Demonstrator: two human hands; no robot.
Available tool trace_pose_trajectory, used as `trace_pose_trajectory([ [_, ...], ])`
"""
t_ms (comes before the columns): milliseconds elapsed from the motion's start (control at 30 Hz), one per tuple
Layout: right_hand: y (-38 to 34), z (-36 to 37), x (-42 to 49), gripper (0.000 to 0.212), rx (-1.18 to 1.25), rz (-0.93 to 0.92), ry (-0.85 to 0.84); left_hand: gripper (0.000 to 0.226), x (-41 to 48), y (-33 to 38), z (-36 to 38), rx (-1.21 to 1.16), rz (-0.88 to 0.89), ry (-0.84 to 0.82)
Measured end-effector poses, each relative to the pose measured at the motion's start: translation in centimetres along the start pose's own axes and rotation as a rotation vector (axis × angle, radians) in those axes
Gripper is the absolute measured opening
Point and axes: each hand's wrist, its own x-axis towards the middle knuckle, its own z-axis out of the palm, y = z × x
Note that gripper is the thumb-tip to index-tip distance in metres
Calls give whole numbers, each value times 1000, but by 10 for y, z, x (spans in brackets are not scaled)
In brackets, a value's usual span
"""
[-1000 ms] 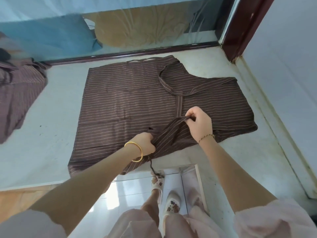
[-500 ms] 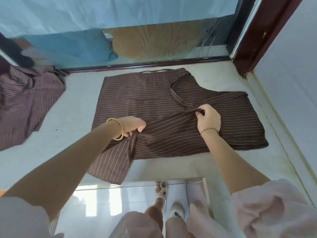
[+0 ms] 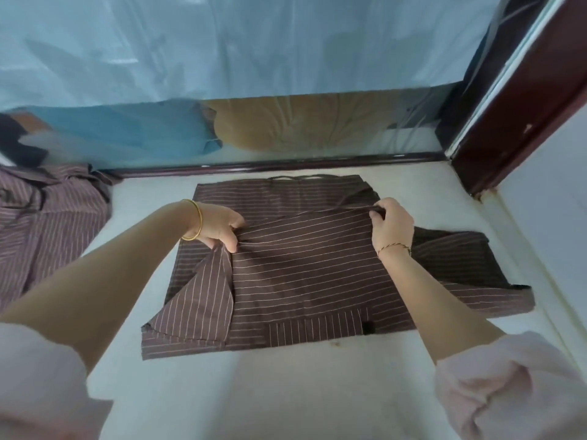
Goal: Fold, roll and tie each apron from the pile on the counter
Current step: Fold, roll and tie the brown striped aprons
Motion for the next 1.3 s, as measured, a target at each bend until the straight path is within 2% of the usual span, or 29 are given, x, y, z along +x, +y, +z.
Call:
trace_pose_trajectory([
  [133, -10, 22, 42, 21, -29, 31, -16, 33, 34, 5, -50, 368, -141, 24],
  [233, -13, 37, 75, 22, -53, 60, -36, 49, 67, -2, -87, 463, -255, 20],
  [300, -17, 47, 97, 22, -54, 66, -43, 45, 95, -8, -109, 579, -301, 31],
  [367, -18, 61, 122, 21, -74, 69, -42, 38, 125, -12, -127, 690, -285, 138],
  [467, -11, 89, 154, 21, -163, 114, -81, 21, 177, -21, -132, 635, -176, 356],
  [533, -2, 109, 164, 25, -249, 152, -184, 13, 209, -31, -116, 518, -124, 412],
  [600, 8, 122, 160, 33, -355, 111, -249, 21, 226, -43, -93, 482, -105, 459],
  [667, 19, 132, 155, 37, -396, 45, -199, 34, 235, -56, -77, 525, -100, 557],
  [733, 22, 131, 145, 39, -367, 46, -162, 36, 228, -63, -65, 545, -95, 608],
  [900, 32, 117, 91, 41, -358, 97, -230, 40, 187, -73, -23, 504, -180, 529],
  [1067, 28, 103, 32, 39, -519, 116, -334, 30, 147, -76, 5, 459, -394, 228],
  [1133, 19, 100, 24, 40, -678, 34, -288, 28, 141, -76, 7, 401, -371, 219],
  [1200, 11, 104, 27, 42, -728, -97, -275, 24, 139, -73, 7, 393, -302, 301],
  [1300, -1, 120, 37, 43, -680, -302, -400, 27, 143, -68, 11, 404, -227, 354],
])
